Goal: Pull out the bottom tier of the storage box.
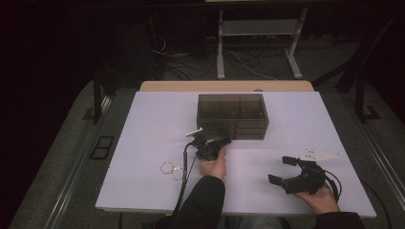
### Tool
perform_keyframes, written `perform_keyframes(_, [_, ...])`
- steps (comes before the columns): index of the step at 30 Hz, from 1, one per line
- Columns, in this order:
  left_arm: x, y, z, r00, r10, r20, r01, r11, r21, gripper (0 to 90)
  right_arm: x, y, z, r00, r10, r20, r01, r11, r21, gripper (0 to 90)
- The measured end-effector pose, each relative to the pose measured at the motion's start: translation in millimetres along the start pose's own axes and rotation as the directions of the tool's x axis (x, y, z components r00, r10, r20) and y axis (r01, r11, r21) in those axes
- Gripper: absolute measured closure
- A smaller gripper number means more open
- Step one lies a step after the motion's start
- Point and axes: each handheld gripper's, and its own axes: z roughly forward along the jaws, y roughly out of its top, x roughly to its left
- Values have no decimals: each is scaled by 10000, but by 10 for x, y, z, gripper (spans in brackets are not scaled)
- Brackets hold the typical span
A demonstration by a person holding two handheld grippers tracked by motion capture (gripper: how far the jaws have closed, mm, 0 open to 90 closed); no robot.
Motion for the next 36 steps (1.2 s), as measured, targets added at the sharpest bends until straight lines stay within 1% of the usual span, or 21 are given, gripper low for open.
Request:
perform_keyframes(1, [-4, -8, -3, 10000, -37, -4, 37, 10000, -38, 800, 1, 0, 0, 10000, 8, 4, -8, 10000, -10, 1])
perform_keyframes(4, [-11, -34, -15, 10000, 50, -37, -51, 9999, -119, 800, 0, 0, 0, 10000, 6, 12, -6, 10000, -3, 1])
perform_keyframes(5, [-10, -43, -25, 9999, 107, -46, -108, 9999, -84, 799, 0, 1, -3, 10000, -1, 19, 1, 10000, 26, 0])
perform_keyframes(10, [-24, -104, -78, 9999, 133, -78, -133, 9999, -43, 799, 1, 0, -4, 10000, 2, 35, -2, 10000, 18, 1])
perform_keyframes(14, [-18, -141, -120, 9995, 310, -54, -310, 9995, 46, 799, 3, -1, 0, 10000, 8, 41, -8, 10000, -7, 1])
perform_keyframes(15, [-22, -150, -125, 9997, 242, -71, -242, 9997, 35, 799, 3, 0, -3, 10000, -8, 35, 8, 10000, 28, 1])
perform_keyframes(26, [-19, -171, -145, 9994, 354, -25, -354, 9993, 75, 798, 2, -3, 7, 10000, -11, 53, 11, 10000, 28, 1])
perform_keyframes(34, [-16, -168, -152, 9994, 337, 9, -337, 9993, 146, 795, 0, -4, 8, 10000, -31, 65, 30, 10000, 13, 1])
perform_keyframes(36, [-12, -158, -154, 9995, 312, 21, -312, 9992, 244, 771, -1, -5, 7, 10000, -9, 47, 9, 10000, 28, 1])
